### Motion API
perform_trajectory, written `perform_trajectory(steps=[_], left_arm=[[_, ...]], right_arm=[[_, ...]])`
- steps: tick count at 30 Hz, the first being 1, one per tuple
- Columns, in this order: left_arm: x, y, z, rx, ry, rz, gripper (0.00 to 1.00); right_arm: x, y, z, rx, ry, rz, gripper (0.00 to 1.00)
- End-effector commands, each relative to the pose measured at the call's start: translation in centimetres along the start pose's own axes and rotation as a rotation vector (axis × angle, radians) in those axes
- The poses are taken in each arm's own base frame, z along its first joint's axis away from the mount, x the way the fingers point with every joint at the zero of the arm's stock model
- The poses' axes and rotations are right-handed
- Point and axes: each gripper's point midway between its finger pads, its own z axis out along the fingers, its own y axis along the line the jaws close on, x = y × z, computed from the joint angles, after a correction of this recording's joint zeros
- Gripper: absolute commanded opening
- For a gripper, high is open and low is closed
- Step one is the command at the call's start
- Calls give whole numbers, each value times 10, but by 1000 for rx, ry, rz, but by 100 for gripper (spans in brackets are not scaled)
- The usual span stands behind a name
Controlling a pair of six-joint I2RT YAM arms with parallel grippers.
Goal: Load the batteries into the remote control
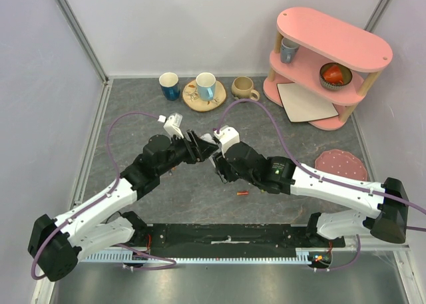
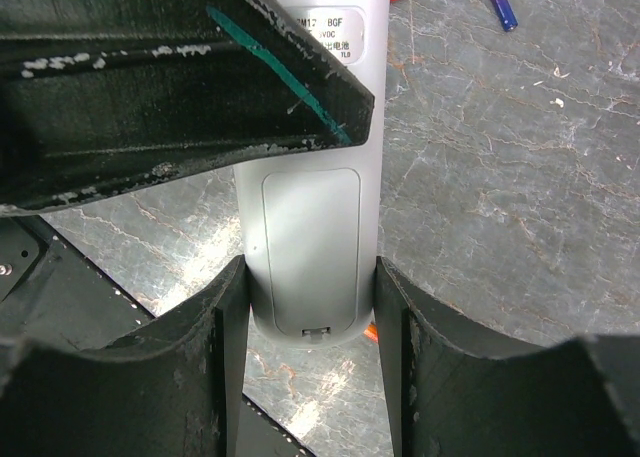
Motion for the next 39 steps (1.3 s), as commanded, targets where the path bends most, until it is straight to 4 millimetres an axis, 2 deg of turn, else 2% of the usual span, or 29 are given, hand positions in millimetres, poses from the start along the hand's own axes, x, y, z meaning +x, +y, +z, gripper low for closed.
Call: perform_trajectory(steps=[1, 7, 21, 27, 28, 29, 31, 32, 36, 39], left_arm=[[-13, -21, 2, 78, -38, 29, 65], [-10, -22, 4, 100, -31, 34, 64], [-2, -17, 7, 104, -15, 23, 39], [2, -14, 7, 99, -9, 13, 22], [2, -15, 7, 103, -10, 12, 15], [3, -14, 7, 102, -8, 11, 12], [3, -15, 6, 104, -10, 9, 2], [3, -14, 6, 104, -10, 9, 2], [1, -11, 5, 90, -29, 0, 2], [-3, -9, 3, 77, -52, 1, 2]], right_arm=[[-25, 5, -5, -5, -65, 12, 36], [-25, 6, -5, -9, -65, 14, 36], [-23, 5, -5, -11, -66, 19, 36], [-23, 5, -5, -9, -67, 23, 40], [-23, 4, -6, -7, -69, 26, 41], [-23, 4, -6, -6, -69, 26, 42], [-23, 4, -6, -6, -71, 32, 48], [-24, 4, -7, -6, -72, 35, 51], [-27, 7, -13, -31, -82, 54, 81], [-33, 9, -23, -53, -102, 85, 90]])
